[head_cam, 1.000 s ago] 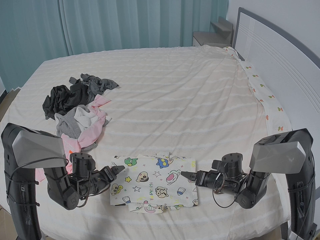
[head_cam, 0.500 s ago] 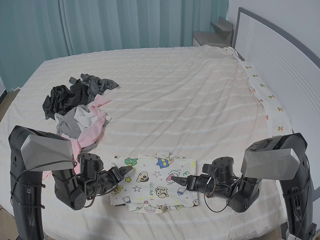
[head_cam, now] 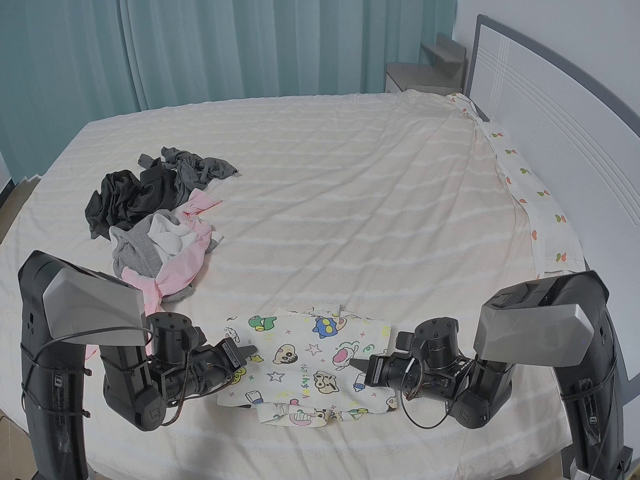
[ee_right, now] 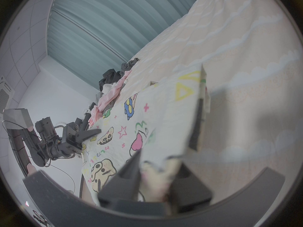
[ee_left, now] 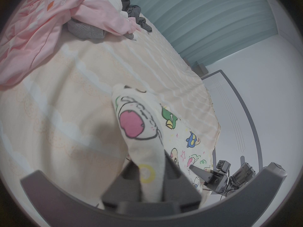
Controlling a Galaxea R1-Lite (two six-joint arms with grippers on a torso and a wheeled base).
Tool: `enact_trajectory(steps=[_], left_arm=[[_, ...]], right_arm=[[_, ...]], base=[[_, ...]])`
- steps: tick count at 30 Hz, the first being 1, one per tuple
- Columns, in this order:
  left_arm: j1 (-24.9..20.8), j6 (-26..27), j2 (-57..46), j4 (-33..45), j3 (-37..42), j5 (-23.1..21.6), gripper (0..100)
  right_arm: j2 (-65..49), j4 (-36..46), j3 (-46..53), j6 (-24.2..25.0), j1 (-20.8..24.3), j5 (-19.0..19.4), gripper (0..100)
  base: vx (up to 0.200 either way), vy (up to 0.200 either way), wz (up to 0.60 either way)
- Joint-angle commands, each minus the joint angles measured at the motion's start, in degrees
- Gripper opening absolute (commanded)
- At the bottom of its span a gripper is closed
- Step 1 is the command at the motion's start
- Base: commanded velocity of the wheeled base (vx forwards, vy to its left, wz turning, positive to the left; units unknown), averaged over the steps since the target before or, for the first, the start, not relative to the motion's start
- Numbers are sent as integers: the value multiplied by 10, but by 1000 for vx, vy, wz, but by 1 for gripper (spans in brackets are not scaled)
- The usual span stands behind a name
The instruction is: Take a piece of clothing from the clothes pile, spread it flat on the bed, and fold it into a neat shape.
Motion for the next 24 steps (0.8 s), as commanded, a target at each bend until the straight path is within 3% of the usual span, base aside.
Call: enact_trajectory(steps=[1,12,24], left_arm=[[-1,1,3,-14,22,-1,0],[-15,-2,-65,-16,62,-1,0],[-15,-1,-64,1,52,-1,0]], right_arm=[[-1,-2,3,-1,1,-1,0],[-3,-16,13,1,2,-2,0],[-3,-16,13,1,2,-2,0]], base=[[0,0,0],[0,0,0],[0,0,0]])
